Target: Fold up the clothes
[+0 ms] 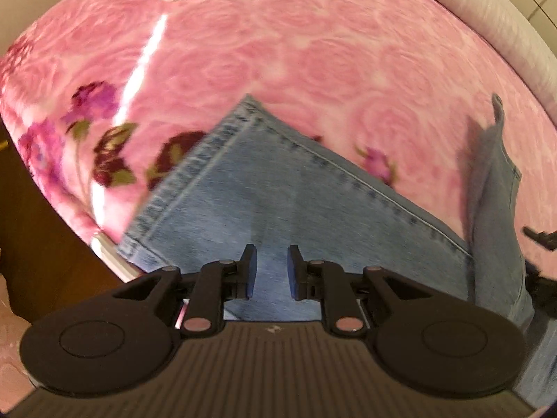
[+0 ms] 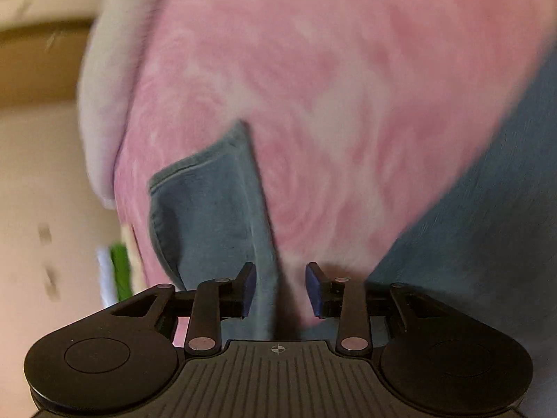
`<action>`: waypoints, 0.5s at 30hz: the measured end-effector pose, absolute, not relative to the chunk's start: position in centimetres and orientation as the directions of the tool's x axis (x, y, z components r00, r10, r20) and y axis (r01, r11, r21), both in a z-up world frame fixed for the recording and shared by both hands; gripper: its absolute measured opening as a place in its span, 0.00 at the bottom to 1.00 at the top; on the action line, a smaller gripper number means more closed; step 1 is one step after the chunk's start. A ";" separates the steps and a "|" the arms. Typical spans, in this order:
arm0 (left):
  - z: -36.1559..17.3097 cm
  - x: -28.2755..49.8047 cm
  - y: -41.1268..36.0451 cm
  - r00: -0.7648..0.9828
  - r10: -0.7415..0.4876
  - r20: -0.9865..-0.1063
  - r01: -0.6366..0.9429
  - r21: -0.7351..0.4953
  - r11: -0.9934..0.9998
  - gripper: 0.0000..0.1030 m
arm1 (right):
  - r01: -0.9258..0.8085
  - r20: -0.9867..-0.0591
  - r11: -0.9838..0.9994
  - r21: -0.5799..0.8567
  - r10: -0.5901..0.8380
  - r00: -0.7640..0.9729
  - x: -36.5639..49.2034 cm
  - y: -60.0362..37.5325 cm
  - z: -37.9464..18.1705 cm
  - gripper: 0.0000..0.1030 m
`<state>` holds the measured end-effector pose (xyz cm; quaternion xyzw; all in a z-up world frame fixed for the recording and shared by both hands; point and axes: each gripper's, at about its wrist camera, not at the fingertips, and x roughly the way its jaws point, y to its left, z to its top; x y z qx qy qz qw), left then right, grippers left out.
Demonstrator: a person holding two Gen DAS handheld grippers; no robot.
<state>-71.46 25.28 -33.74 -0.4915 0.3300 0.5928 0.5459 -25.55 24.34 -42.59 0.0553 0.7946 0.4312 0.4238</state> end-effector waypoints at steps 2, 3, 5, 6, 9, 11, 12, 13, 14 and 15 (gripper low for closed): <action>-33.6 -72.9 25.2 0.100 0.324 -0.941 -0.964 -0.172 -0.204 0.14 | -0.279 -0.620 0.607 0.744 0.472 -0.626 -26.7 24.6 -42.4 0.34; -33.4 -73.7 25.1 0.109 0.327 -0.939 -0.959 -0.186 -0.214 0.14 | -0.284 -0.618 0.596 0.751 0.482 -0.621 -27.3 24.8 -42.2 0.02; -32.9 -75.4 24.8 0.119 0.338 -0.934 -0.950 -0.206 -0.233 0.14 | -0.467 -0.632 0.425 0.775 0.543 -0.553 -29.4 24.8 -38.0 0.01; -32.4 -76.3 24.5 0.114 0.348 -0.931 -0.947 -0.208 -0.246 0.14 | -0.560 -0.630 0.327 0.761 0.578 -0.519 -30.5 24.8 -35.8 0.00; -31.0 -79.2 23.3 0.086 0.375 -0.923 -0.932 -0.207 -0.297 0.14 | -0.788 -0.595 0.012 0.615 0.663 -0.454 -34.6 24.6 -29.0 0.00; -30.2 -81.1 22.3 0.066 0.386 -0.920 -0.918 -0.207 -0.337 0.14 | -0.836 -0.571 -0.231 0.497 0.638 -0.516 -39.5 23.5 -25.5 0.00; -29.9 -82.0 21.7 0.062 0.388 -0.920 -0.909 -0.213 -0.359 0.14 | -0.824 -0.565 -0.334 0.458 0.606 -0.560 -41.8 23.0 -24.5 0.00; -29.7 -82.8 21.3 0.063 0.389 -0.919 -0.899 -0.222 -0.378 0.14 | -0.789 -0.575 -0.436 0.433 0.540 -0.614 -44.7 22.2 -23.9 0.01; -29.6 -83.5 20.9 0.068 0.390 -0.918 -0.888 -0.234 -0.395 0.14 | -0.759 -0.604 -0.502 0.415 0.472 -0.642 -47.1 21.4 -24.0 0.02; -29.5 -84.2 20.5 0.076 0.391 -0.917 -0.879 -0.247 -0.407 0.14 | -0.726 -0.634 -0.559 0.400 0.403 -0.660 -49.5 20.5 -24.3 0.04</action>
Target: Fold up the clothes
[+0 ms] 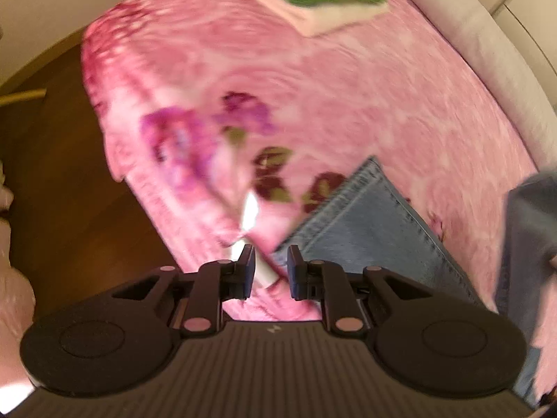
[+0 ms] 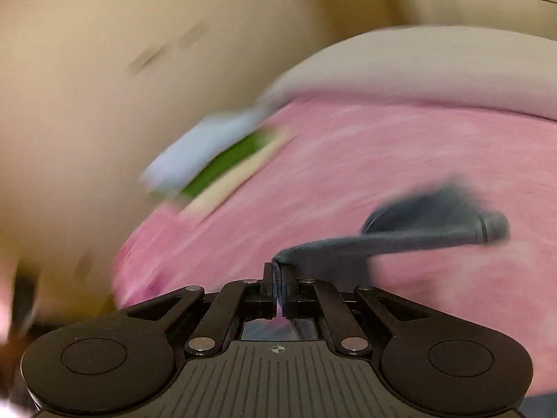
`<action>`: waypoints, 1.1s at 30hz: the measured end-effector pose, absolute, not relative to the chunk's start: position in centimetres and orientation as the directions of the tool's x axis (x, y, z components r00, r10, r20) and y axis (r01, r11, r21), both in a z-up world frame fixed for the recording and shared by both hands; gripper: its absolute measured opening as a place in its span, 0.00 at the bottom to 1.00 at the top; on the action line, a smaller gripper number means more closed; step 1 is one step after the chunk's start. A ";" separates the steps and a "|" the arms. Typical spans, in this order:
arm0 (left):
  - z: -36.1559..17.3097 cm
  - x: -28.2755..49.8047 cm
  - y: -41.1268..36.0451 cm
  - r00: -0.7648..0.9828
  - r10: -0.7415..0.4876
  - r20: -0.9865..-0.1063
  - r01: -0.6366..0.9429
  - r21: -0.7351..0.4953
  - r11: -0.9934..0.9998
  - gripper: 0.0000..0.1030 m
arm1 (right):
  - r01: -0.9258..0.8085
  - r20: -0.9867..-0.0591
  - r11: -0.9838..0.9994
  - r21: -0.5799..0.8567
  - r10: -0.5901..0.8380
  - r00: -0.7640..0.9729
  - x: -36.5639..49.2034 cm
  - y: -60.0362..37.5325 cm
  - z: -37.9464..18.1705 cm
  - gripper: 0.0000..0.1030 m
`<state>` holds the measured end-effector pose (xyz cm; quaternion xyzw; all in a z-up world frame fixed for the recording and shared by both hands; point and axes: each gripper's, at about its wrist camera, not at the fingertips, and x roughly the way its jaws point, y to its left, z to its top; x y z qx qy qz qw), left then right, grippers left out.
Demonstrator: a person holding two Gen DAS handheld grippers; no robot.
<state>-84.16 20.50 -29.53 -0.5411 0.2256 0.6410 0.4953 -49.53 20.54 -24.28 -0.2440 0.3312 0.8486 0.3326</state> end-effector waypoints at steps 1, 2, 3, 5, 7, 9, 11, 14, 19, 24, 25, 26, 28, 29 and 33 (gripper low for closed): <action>-29.5 -84.6 20.2 0.085 0.392 -0.916 -0.873 -0.258 -0.413 0.14 | -0.709 -0.686 -0.605 0.361 0.342 -0.642 -51.9 19.4 -25.1 0.06; -29.5 -85.0 19.9 0.091 0.392 -0.915 -0.870 -0.265 -0.417 0.14 | -0.690 -0.739 -0.649 0.320 0.284 -0.611 -54.3 18.3 -25.9 0.15; -29.6 -85.2 19.6 0.093 0.391 -0.916 -0.870 -0.266 -0.416 0.14 | -0.676 -0.787 -0.680 0.283 0.238 -0.569 -56.0 17.4 -26.9 0.28; -29.7 -85.6 19.1 0.099 0.390 -0.915 -0.870 -0.270 -0.413 0.15 | -0.678 -0.856 -0.692 0.249 0.170 -0.488 -57.5 16.0 -28.7 0.41; -30.0 -85.7 18.9 0.124 0.396 -0.910 -0.864 -0.295 -0.408 0.16 | -0.699 -0.867 -0.660 0.276 0.143 -0.478 -56.7 15.0 -29.2 0.41; -30.6 -85.5 19.1 0.171 0.402 -0.899 -0.849 -0.342 -0.403 0.16 | -0.753 -0.877 -0.598 0.275 0.166 -0.452 -55.4 15.6 -29.3 0.42; -31.1 -84.9 19.6 0.235 0.416 -0.879 -0.823 -0.407 -0.396 0.18 | -0.827 -0.894 -0.497 0.263 0.197 -0.403 -53.2 16.9 -29.5 0.43; -32.2 -84.1 20.6 0.318 0.446 -0.837 -0.762 -0.505 -0.405 0.23 | -0.926 -0.920 -0.240 0.292 0.194 -0.341 -48.4 18.3 -30.4 0.44; -34.3 -83.5 21.9 0.364 0.510 -0.780 -0.641 -0.607 -0.470 0.26 | -0.788 -0.878 0.389 0.476 0.168 -0.448 -37.6 16.1 -33.0 0.44; -36.5 -83.0 23.3 0.344 0.519 -0.783 -0.619 -0.605 -0.501 0.23 | -0.394 -0.809 0.757 0.521 0.292 -0.510 -31.3 9.3 -36.1 0.44; -36.9 -82.9 23.6 0.334 0.520 -0.786 -0.618 -0.600 -0.508 0.15 | -0.315 -0.797 0.791 0.524 0.326 -0.509 -30.6 8.1 -36.7 0.44; -36.7 -82.7 23.8 0.331 0.532 -0.780 -0.620 -0.604 -0.501 0.06 | -0.253 -0.786 0.810 0.530 0.356 -0.505 -30.2 7.3 -37.1 0.44; -35.4 -82.2 24.3 0.351 0.564 -0.747 -0.628 -0.635 -0.450 0.00 | -0.145 -0.764 0.826 0.544 0.416 -0.493 -29.6 6.0 -37.9 0.44; -34.3 -82.0 24.5 0.373 0.591 -0.715 -0.625 -0.664 -0.409 0.00 | -0.131 -0.759 0.823 0.553 0.432 -0.488 -29.5 5.8 -37.8 0.44; -27.0 -81.3 23.4 0.474 0.706 -0.525 -0.642 -0.755 -0.131 0.00 | -0.129 -0.750 0.805 0.580 0.465 -0.471 -29.1 5.4 -37.3 0.44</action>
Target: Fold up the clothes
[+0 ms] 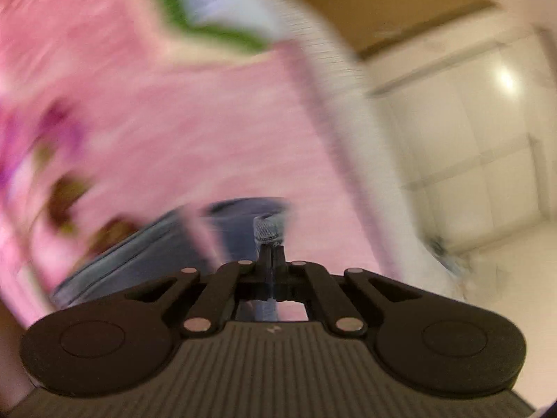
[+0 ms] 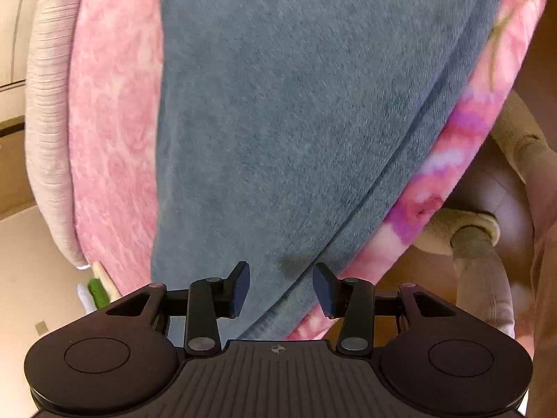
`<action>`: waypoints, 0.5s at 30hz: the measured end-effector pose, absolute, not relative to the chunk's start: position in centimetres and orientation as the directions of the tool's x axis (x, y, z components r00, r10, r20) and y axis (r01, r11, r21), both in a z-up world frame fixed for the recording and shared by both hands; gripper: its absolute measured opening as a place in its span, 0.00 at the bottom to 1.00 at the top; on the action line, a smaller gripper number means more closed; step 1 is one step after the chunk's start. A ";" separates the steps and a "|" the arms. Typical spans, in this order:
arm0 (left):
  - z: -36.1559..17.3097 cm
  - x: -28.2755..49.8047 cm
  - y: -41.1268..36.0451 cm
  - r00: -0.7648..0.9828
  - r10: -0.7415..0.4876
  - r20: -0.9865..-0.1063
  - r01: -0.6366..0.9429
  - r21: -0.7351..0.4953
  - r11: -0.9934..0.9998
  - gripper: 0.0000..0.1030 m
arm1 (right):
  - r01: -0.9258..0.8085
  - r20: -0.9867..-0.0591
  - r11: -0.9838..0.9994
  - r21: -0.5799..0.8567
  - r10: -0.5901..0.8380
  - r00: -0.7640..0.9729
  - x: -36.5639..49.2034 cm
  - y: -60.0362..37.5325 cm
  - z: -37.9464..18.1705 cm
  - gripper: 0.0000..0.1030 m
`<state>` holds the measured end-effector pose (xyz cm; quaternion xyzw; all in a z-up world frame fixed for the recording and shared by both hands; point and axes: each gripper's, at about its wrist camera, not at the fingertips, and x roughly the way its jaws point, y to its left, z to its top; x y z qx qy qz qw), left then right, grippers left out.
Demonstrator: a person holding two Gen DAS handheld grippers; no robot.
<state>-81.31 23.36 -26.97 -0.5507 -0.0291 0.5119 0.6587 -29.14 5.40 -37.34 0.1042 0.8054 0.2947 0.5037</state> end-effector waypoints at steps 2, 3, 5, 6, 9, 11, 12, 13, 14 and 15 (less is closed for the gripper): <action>-27.0 -81.9 22.4 0.435 0.684 -0.585 -0.710 -0.690 -0.139 0.00 | -0.136 -0.750 0.799 0.586 0.471 -0.464 -29.1 5.3 -37.1 0.44; -28.7 -82.6 22.1 0.400 0.643 -0.653 -0.727 -0.653 -0.212 0.00 | -0.134 -0.749 0.798 0.587 0.474 -0.463 -29.1 5.3 -37.1 0.44; -33.2 -83.9 21.5 0.349 0.539 -0.766 -0.727 -0.585 -0.361 0.00 | -0.136 -0.757 0.805 0.578 0.466 -0.459 -29.4 5.4 -37.4 0.44; -34.7 -84.2 21.2 0.326 0.511 -0.795 -0.731 -0.555 -0.397 0.00 | -0.136 -0.758 0.807 0.575 0.463 -0.460 -29.6 5.5 -37.6 0.44; -36.8 -84.5 20.8 0.328 0.502 -0.800 -0.696 -0.564 -0.445 0.00 | -0.142 -0.767 0.816 0.560 0.446 -0.462 -29.2 5.2 -37.6 0.44; -36.8 -84.8 20.6 0.344 0.531 -0.774 -0.639 -0.608 -0.472 0.00 | -0.148 -0.775 0.816 0.559 0.451 -0.442 -29.0 5.0 -37.3 0.44; -36.8 -85.0 20.6 0.349 0.539 -0.767 -0.621 -0.620 -0.480 0.00 | -0.146 -0.779 0.817 0.558 0.456 -0.430 -28.9 4.8 -37.3 0.43; -36.8 -85.1 20.7 0.349 0.538 -0.767 -0.615 -0.621 -0.487 0.00 | -0.126 -0.777 0.819 0.560 0.465 -0.424 -28.8 4.6 -37.4 0.43; -36.9 -85.3 20.8 0.349 0.538 -0.768 -0.611 -0.621 -0.491 0.00 | -0.104 -0.774 0.821 0.561 0.476 -0.419 -28.7 4.4 -37.5 0.43; -36.9 -85.4 20.8 0.350 0.537 -0.768 -0.609 -0.622 -0.492 0.00 | -0.081 -0.770 0.823 0.563 0.486 -0.413 -28.6 4.1 -37.6 0.43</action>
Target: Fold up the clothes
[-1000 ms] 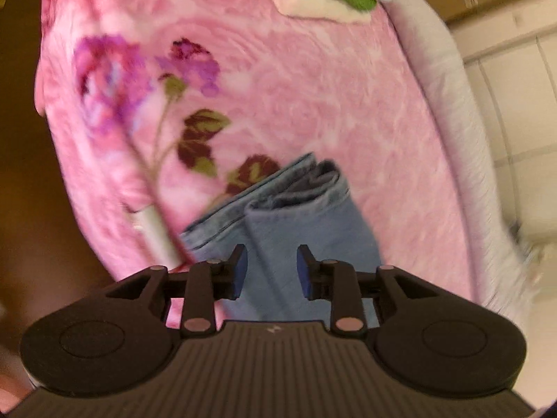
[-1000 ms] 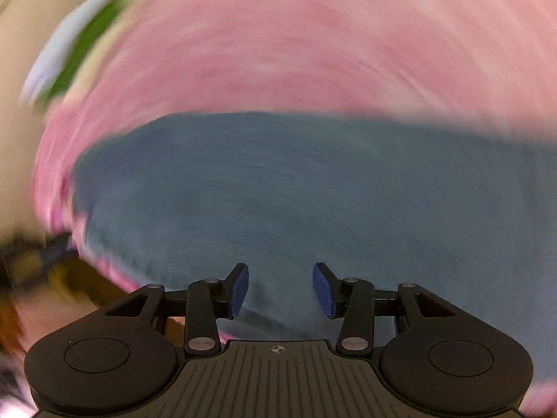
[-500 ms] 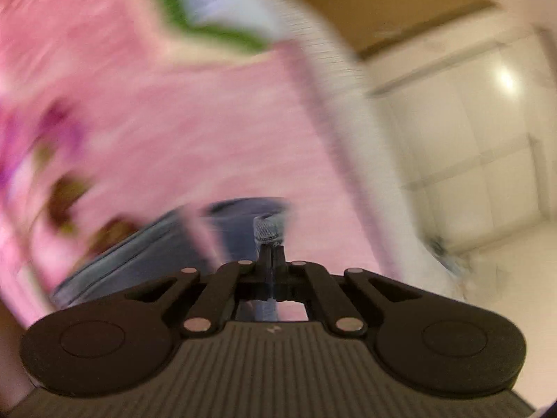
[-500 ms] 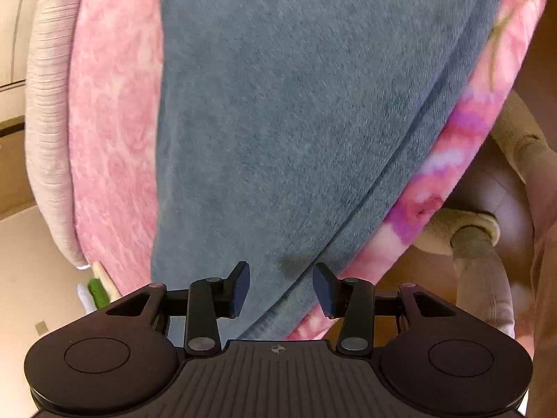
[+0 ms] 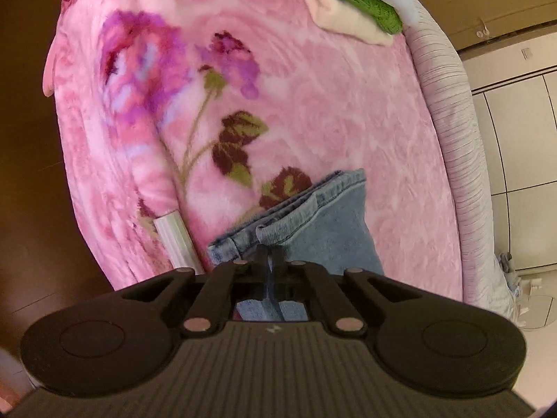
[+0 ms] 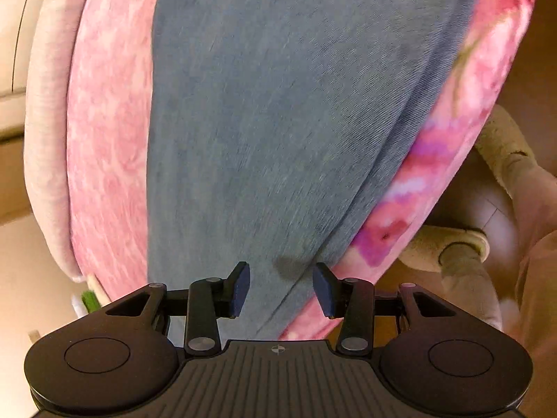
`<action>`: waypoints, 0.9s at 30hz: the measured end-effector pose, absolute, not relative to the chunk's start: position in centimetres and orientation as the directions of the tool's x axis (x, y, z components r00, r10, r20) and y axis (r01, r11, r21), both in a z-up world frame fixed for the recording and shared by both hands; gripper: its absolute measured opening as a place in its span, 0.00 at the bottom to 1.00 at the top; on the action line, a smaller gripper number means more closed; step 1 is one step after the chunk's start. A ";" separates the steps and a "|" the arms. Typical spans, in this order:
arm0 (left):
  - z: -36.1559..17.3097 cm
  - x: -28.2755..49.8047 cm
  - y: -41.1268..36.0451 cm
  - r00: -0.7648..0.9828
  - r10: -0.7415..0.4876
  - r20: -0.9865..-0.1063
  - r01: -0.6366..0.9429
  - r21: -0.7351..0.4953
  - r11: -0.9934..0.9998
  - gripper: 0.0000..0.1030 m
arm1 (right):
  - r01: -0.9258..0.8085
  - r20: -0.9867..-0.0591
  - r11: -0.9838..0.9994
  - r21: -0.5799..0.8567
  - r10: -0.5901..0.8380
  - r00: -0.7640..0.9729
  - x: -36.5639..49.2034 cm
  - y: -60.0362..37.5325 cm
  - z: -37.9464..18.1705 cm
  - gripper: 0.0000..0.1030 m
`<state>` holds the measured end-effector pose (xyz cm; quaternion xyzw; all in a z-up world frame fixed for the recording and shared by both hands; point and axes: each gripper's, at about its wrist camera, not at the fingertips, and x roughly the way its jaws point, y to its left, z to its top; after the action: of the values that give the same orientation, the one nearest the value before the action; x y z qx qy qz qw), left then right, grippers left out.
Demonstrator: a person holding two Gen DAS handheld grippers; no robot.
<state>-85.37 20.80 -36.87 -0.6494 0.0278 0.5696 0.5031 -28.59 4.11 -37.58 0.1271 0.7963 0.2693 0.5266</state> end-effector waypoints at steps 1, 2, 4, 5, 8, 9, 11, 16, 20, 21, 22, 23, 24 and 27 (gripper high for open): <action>-36.9 -85.4 20.8 0.351 0.536 -0.768 -0.604 -0.623 -0.497 0.00 | -0.056 -0.763 0.824 0.564 0.495 -0.415 -28.6 3.8 -37.8 0.43; -37.0 -85.5 20.8 0.353 0.535 -0.767 -0.599 -0.625 -0.501 0.00 | -0.034 -0.758 0.824 0.565 0.503 -0.416 -28.7 3.6 -38.1 0.42; -37.1 -85.6 20.7 0.358 0.537 -0.764 -0.576 -0.634 -0.517 0.05 | -0.011 -0.757 0.829 0.560 0.506 -0.415 -29.0 3.4 -38.6 0.39; -37.2 -85.7 20.6 0.361 0.539 -0.761 -0.561 -0.639 -0.527 0.07 | 0.001 -0.756 0.832 0.555 0.505 -0.416 -29.2 3.3 -38.9 0.37; -37.2 -85.5 20.6 0.365 0.542 -0.757 -0.555 -0.644 -0.526 0.15 | 0.052 -0.751 0.837 0.544 0.514 -0.416 -27.9 0.8 -39.3 0.36; -37.2 -85.3 20.7 0.363 0.540 -0.759 -0.561 -0.641 -0.524 0.16 | 0.067 -0.749 0.838 0.542 0.518 -0.412 -27.8 0.6 -39.5 0.36; -37.3 -85.2 20.9 0.361 0.541 -0.759 -0.558 -0.641 -0.527 0.21 | 0.095 -0.745 0.835 0.542 0.530 -0.405 -27.6 0.3 -39.7 0.36; -37.2 -84.5 21.4 0.341 0.537 -0.771 -0.600 -0.618 -0.507 0.09 | 0.123 -0.750 0.833 0.540 0.543 -0.377 -27.1 -0.3 -40.2 0.36; -36.8 -84.7 21.4 0.348 0.539 -0.767 -0.613 -0.621 -0.488 0.05 | 0.110 -0.757 0.834 0.541 0.540 -0.368 -27.0 -0.3 -40.5 0.35; -36.4 -84.7 21.4 0.348 0.539 -0.767 -0.632 -0.617 -0.469 0.04 | 0.104 -0.759 0.834 0.542 0.539 -0.366 -27.0 -0.2 -40.4 0.32; -36.0 -84.6 21.4 0.347 0.539 -0.767 -0.655 -0.610 -0.446 0.03 | 0.086 -0.762 0.832 0.548 0.539 -0.359 -27.0 -0.2 -40.2 0.26; -35.6 -84.5 21.4 0.349 0.543 -0.763 -0.673 -0.608 -0.421 0.03 | 0.066 -0.765 0.830 0.554 0.539 -0.352 -26.9 -0.1 -40.0 0.07; -35.0 -84.5 21.3 0.354 0.551 -0.756 -0.687 -0.610 -0.395 0.03 | 0.046 -0.768 0.827 0.560 0.540 -0.344 -26.9 0.0 -39.8 0.00; -33.7 -84.5 20.9 0.369 0.564 -0.739 -0.716 -0.613 -0.334 0.02 | -0.066 -0.779 0.813 0.579 0.527 -0.339 -27.0 0.7 -38.3 0.00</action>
<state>-84.54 20.92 -33.69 -0.5965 0.0638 0.5580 0.5734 -26.96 0.66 -38.27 0.1488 0.7735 0.2672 0.5551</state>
